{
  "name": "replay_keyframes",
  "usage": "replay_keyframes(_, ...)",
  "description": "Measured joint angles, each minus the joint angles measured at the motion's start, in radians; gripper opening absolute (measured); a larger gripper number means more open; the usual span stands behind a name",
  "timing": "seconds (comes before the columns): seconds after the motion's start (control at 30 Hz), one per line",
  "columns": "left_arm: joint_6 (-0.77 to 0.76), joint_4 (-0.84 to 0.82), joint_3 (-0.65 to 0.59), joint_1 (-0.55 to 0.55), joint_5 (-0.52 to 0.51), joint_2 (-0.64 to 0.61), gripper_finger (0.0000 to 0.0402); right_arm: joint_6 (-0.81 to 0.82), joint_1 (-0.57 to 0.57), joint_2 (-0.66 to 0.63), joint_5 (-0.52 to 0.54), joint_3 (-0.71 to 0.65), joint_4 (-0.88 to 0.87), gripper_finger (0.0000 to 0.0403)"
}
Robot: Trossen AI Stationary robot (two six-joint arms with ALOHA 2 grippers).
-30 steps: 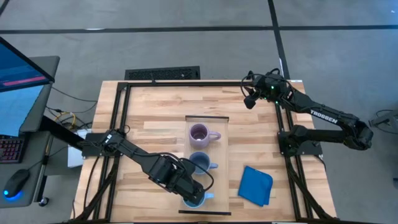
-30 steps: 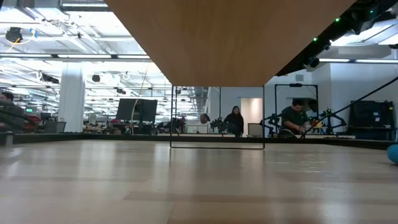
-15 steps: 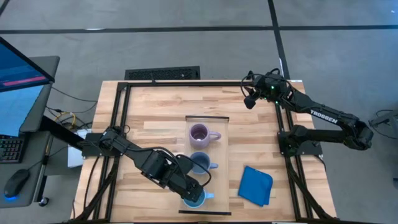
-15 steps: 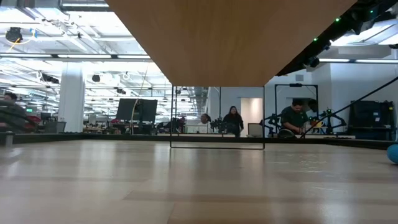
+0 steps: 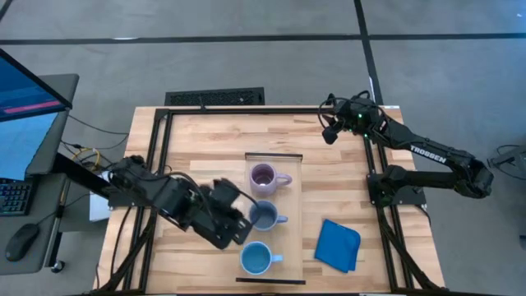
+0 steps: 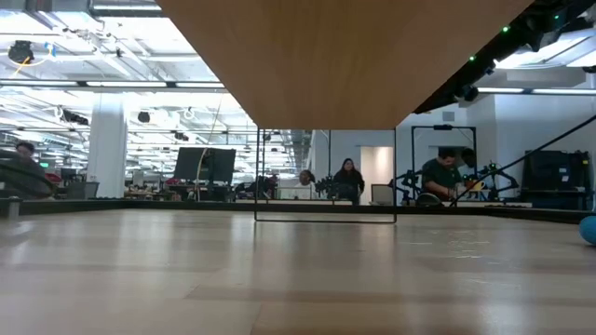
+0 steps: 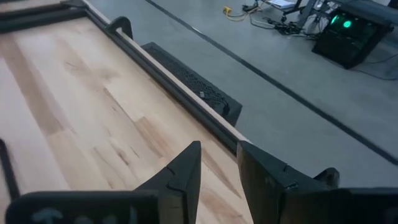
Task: Stack small to large cups/mugs on shelf
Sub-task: Put the light blue mug on the shelf
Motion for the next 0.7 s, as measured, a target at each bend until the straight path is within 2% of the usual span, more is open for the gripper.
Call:
replay_keyframes(0.13,0.233,0.0,-0.001,0.0,-0.221,-0.03,0.0105,0.021,0.032,-0.035,-0.002,0.001,-0.005,0.0127)
replay_keyframes(0.23,0.392,0.0,-0.001,-0.003,-0.32,-0.057,0.0105,0.031,0.078,-0.08,-0.002,0.033,-0.057,0.0127)
replay_keyframes(0.37,0.627,0.0,-0.002,-0.003,-0.385,-0.085,0.0105,0.118,0.16,-0.172,-0.06,0.088,-0.101,0.0127)
replay_keyframes(0.53,0.907,0.0,-0.003,-0.006,-0.481,-0.137,0.0105,0.203,0.288,-0.29,-0.108,0.118,-0.019,0.0127)
replay_keyframes(0.6,0.968,0.001,-0.025,-0.007,-0.492,-0.18,0.0105,0.202,0.342,-0.331,-0.107,0.118,0.018,0.0127)
replay_keyframes(0.7,0.975,0.001,-0.109,-0.007,-0.495,-0.284,0.0105,0.188,0.411,-0.376,-0.107,0.118,0.031,0.0127)
